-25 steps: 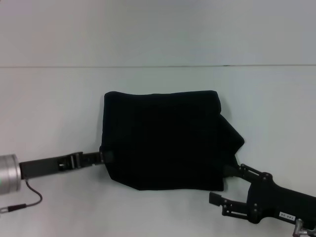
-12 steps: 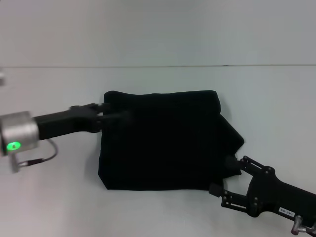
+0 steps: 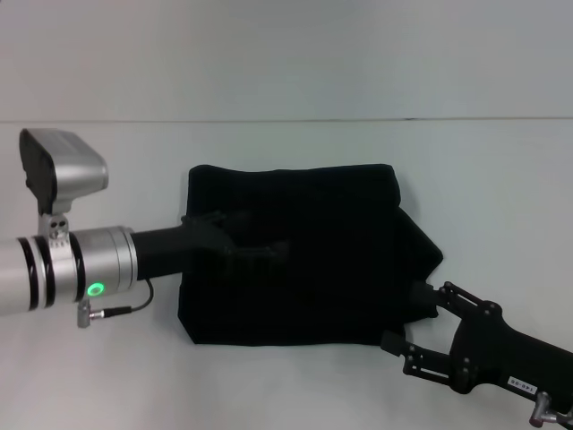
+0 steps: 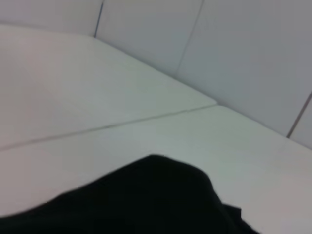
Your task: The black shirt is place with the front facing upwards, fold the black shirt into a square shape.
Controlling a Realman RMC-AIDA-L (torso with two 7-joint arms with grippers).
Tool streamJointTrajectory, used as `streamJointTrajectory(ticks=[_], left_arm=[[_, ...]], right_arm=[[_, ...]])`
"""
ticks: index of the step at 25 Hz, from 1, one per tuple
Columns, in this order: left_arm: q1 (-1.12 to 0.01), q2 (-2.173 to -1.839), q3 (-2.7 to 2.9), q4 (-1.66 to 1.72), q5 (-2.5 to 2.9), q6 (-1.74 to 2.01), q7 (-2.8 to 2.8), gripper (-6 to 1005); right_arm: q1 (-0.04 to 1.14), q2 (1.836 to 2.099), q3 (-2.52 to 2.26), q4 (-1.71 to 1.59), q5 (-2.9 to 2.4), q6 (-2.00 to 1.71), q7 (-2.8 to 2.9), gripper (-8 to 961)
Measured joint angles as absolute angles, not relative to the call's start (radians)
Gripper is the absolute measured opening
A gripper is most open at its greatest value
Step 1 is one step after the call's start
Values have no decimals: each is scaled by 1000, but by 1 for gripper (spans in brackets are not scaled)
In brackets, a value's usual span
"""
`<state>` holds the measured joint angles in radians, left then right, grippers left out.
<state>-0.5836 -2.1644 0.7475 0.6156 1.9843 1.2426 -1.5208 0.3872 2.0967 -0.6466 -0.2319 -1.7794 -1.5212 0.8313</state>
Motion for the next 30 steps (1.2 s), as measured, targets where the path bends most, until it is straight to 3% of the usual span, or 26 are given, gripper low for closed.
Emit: streamJointTrajectory(ticks=[30], left_arm=[[-516,-2163,809,537,1963,1306,-1446,937]], right_arm=[[387,2094,-626,-231,-1779,-1517,832,928]])
